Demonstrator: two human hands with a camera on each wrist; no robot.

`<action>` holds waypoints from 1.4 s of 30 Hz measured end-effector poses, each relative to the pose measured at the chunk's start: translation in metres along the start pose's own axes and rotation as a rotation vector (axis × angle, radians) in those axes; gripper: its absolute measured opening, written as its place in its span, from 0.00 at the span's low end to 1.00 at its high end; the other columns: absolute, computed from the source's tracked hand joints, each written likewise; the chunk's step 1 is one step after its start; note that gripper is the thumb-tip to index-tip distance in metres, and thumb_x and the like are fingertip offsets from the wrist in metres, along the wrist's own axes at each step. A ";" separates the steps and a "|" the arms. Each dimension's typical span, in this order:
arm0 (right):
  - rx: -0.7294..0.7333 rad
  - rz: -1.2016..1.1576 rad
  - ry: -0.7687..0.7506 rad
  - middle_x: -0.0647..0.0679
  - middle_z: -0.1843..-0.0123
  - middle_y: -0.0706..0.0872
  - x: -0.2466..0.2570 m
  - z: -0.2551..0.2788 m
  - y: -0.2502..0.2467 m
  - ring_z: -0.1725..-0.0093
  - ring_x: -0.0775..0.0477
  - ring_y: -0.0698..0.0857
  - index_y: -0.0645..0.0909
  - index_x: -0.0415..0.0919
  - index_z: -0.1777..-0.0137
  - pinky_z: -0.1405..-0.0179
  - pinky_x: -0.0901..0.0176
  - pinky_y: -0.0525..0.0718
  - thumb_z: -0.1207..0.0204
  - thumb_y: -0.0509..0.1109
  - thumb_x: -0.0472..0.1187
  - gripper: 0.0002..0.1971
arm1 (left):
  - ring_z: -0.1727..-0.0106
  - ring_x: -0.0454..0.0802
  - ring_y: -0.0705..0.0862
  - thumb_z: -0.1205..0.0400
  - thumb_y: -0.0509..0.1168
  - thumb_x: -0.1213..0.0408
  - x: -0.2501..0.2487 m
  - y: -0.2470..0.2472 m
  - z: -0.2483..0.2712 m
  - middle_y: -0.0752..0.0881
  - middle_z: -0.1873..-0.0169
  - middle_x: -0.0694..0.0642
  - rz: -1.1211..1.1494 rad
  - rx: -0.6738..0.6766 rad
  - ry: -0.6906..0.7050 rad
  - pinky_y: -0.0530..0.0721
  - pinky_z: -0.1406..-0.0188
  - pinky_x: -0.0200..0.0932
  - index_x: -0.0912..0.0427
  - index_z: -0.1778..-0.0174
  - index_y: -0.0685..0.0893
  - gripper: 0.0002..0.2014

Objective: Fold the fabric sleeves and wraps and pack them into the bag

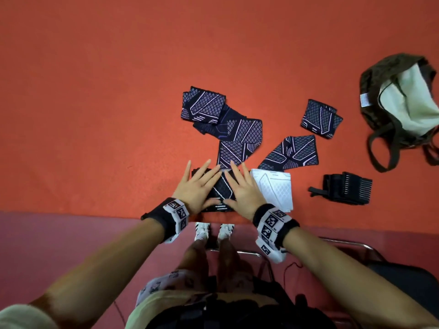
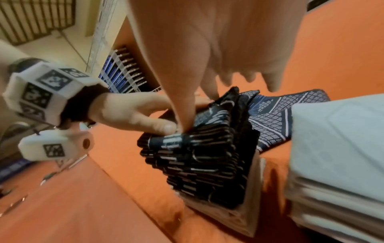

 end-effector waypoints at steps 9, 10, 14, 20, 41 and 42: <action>0.124 0.175 0.033 0.50 0.15 0.34 -0.005 0.005 0.028 0.17 0.40 0.35 0.38 0.46 0.16 0.17 0.41 0.42 0.26 0.68 0.58 0.50 | 0.22 0.53 0.26 0.24 0.42 0.29 0.004 0.025 0.004 0.34 0.18 0.51 -0.110 0.200 0.002 0.39 0.28 0.79 0.55 0.19 0.32 0.47; 0.127 0.169 0.042 0.51 0.15 0.34 -0.005 0.005 0.027 0.17 0.40 0.36 0.38 0.46 0.16 0.17 0.42 0.42 0.26 0.69 0.58 0.50 | 0.20 0.53 0.29 0.23 0.43 0.29 0.002 0.023 0.003 0.35 0.18 0.52 -0.118 0.206 0.001 0.39 0.28 0.80 0.55 0.19 0.33 0.47; 0.162 0.098 0.036 0.52 0.15 0.38 -0.005 0.007 0.017 0.16 0.40 0.38 0.42 0.47 0.16 0.18 0.40 0.43 0.27 0.70 0.58 0.49 | 0.16 0.54 0.45 0.22 0.45 0.30 0.000 0.007 0.001 0.45 0.16 0.52 -0.099 0.268 0.015 0.35 0.28 0.80 0.55 0.17 0.41 0.45; 0.120 -0.014 0.067 0.46 0.16 0.57 -0.015 -0.014 -0.030 0.17 0.40 0.48 0.68 0.44 0.23 0.18 0.41 0.51 0.21 0.62 0.58 0.30 | 0.23 0.54 0.64 0.17 0.56 0.45 0.017 -0.053 -0.038 0.68 0.24 0.53 0.147 0.161 -0.015 0.52 0.21 0.67 0.51 0.20 0.61 0.29; 0.066 -0.108 0.417 0.42 0.29 0.67 -0.149 -0.128 -0.047 0.32 0.38 0.70 0.69 0.58 0.25 0.33 0.44 0.77 0.27 0.59 0.22 0.37 | 0.37 0.59 0.78 0.22 0.70 0.55 0.059 0.007 -0.203 0.79 0.37 0.60 0.291 0.398 -0.139 0.77 0.36 0.49 0.57 0.30 0.75 0.25; 0.074 -0.115 0.424 0.42 0.31 0.68 -0.153 -0.129 -0.043 0.32 0.38 0.70 0.69 0.58 0.25 0.32 0.43 0.76 0.27 0.58 0.21 0.37 | 0.38 0.59 0.78 0.23 0.70 0.53 0.061 0.013 -0.203 0.78 0.39 0.60 0.272 0.403 -0.156 0.77 0.36 0.52 0.56 0.32 0.76 0.24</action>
Point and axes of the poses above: each hand's wrist, its own z-axis away from the middle knuckle, its own y-axis out of the palm, x = y × z, the point moved 8 cm from there along -z, towards the middle knuckle
